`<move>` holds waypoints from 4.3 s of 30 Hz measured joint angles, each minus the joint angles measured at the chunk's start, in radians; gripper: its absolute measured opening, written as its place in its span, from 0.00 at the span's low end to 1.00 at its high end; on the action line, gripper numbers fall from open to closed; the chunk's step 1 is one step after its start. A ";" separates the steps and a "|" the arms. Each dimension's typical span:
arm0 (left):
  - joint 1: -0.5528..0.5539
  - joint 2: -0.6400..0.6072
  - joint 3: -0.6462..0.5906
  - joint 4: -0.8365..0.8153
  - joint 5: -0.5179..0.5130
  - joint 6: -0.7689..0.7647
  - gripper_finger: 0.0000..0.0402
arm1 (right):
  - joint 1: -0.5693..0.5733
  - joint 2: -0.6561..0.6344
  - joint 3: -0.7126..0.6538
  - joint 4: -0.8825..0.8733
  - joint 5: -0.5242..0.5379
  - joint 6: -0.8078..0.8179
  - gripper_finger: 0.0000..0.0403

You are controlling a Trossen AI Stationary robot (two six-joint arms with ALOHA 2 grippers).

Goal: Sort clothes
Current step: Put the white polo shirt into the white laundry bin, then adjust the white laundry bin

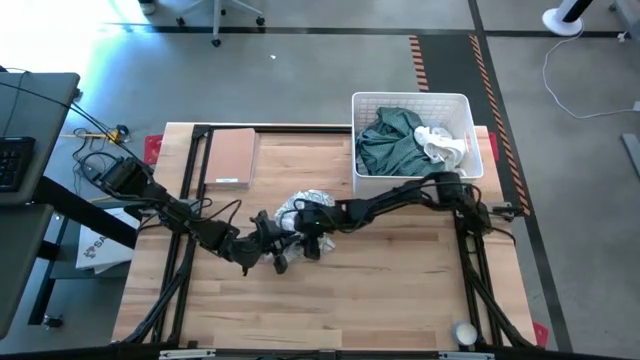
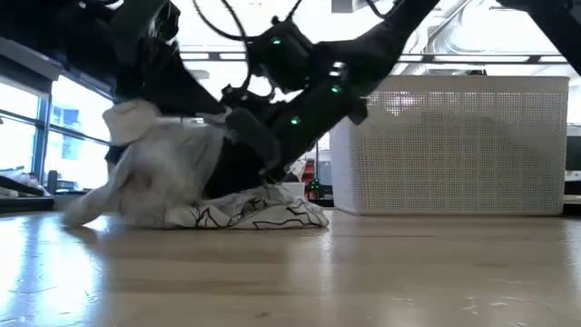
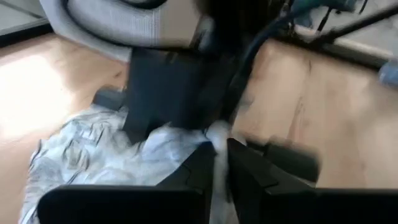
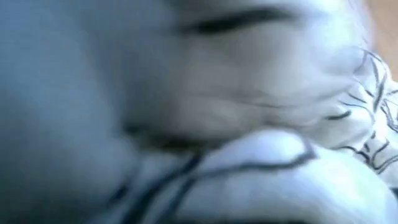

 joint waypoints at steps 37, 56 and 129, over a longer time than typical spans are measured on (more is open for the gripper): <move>-0.197 -0.245 0.002 -0.392 -0.327 -0.243 0.25 | 0.155 -1.072 0.077 -0.681 1.320 -0.455 0.04; -0.196 -0.240 0.002 -0.393 -0.334 -0.252 0.25 | -0.693 -1.150 -0.515 -0.760 0.390 -0.065 0.13; -0.107 -0.251 0.001 -0.373 -0.274 -0.424 0.25 | -0.605 -1.636 -0.255 -1.040 0.001 0.005 0.52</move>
